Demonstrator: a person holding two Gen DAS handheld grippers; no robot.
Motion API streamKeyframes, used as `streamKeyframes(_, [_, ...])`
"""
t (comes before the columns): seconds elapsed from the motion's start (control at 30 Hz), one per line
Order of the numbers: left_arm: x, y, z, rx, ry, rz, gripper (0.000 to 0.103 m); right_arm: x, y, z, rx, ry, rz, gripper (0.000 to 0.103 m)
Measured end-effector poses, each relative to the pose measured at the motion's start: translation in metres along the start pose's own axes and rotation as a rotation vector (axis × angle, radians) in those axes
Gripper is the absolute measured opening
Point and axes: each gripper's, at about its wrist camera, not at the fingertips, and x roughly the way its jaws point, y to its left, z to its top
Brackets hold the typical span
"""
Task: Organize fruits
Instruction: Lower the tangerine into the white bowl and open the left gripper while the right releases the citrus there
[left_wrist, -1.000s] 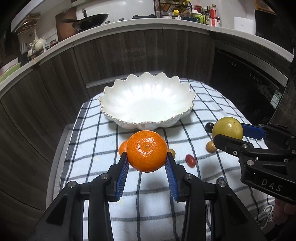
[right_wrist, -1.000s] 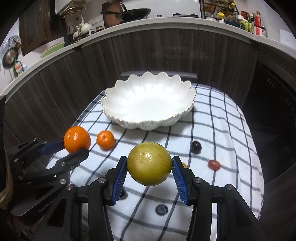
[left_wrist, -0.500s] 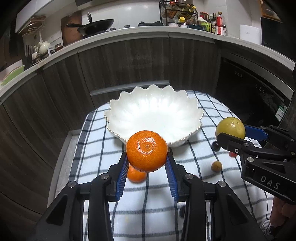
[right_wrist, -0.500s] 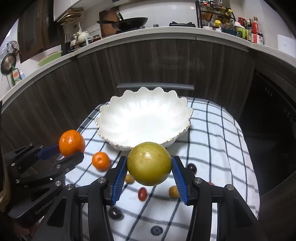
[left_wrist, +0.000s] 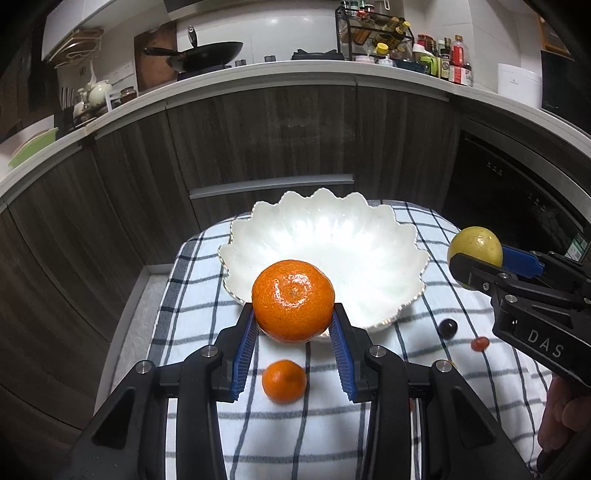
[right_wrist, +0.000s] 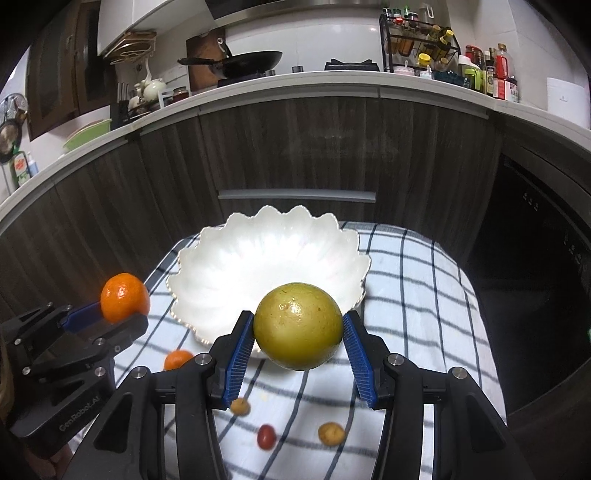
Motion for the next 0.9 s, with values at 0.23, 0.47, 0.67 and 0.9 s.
streamKeyframes(0.23, [0.019, 0.006, 0.015, -0.023, 0.012, 0.014, 0.039, 0.017, -0.004, 0.013, 0.006, -0.008, -0.021, 0.05])
streamKeyframes(0.47, [0.041, 0.014, 0.029, -0.054, 0.029, 0.023, 0.039, 0.035, -0.011, 0.026, 0.024, -0.011, -0.049, 0.05])
streamKeyframes(0.67, [0.062, 0.022, 0.039, -0.08, 0.038, 0.022, 0.039, 0.056, -0.018, 0.038, 0.034, -0.007, -0.067, 0.05])
streamKeyframes(0.9, [0.084, 0.025, 0.052, -0.085, 0.042, 0.027, 0.039, 0.083, -0.024, 0.049, 0.044, 0.01, -0.071, 0.05])
